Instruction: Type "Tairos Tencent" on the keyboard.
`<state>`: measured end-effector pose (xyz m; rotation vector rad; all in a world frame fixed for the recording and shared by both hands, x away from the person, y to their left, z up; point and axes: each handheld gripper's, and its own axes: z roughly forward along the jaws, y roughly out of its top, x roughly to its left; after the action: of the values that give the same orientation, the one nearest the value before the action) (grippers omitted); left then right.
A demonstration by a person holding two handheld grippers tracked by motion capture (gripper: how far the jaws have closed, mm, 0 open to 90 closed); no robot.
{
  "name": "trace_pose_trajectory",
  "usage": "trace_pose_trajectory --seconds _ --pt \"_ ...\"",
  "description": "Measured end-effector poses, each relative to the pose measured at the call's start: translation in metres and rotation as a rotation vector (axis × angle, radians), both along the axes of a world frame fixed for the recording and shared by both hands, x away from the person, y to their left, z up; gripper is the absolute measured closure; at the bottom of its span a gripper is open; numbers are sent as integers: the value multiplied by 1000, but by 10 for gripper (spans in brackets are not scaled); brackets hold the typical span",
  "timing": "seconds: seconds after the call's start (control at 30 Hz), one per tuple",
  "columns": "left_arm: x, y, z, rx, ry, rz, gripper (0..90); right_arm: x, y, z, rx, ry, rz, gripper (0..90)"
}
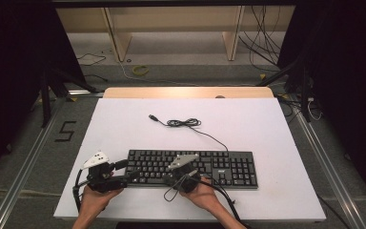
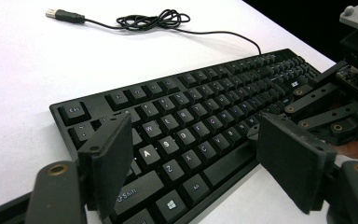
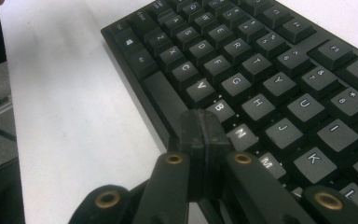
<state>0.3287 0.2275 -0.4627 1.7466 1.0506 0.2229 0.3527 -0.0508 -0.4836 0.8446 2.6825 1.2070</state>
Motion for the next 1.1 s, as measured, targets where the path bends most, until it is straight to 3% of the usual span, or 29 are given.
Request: trace_pose_trajectory --seconds 0.2,0.27,0.3,0.4,0.67,1.1 --pt "1 0 0 6 -1 0 268 1 -1 1 10 9 -7 900" --pt "1 0 -1 6 0 0 269 2 -3 3 28 16 -6 848" --pt "1 0 -1 7 -1 -1 269 3 -7 7 81 22 1 830" --pt "1 0 -1 15 0 -3 268 4 -12 12 112 15 2 793" --pt "2 0 -1 18 1 -5 269 6 -15 15 125 11 -3 678" --pt "3 -1 -3 24 10 -7 271 11 -23 22 146 1 -39 581"
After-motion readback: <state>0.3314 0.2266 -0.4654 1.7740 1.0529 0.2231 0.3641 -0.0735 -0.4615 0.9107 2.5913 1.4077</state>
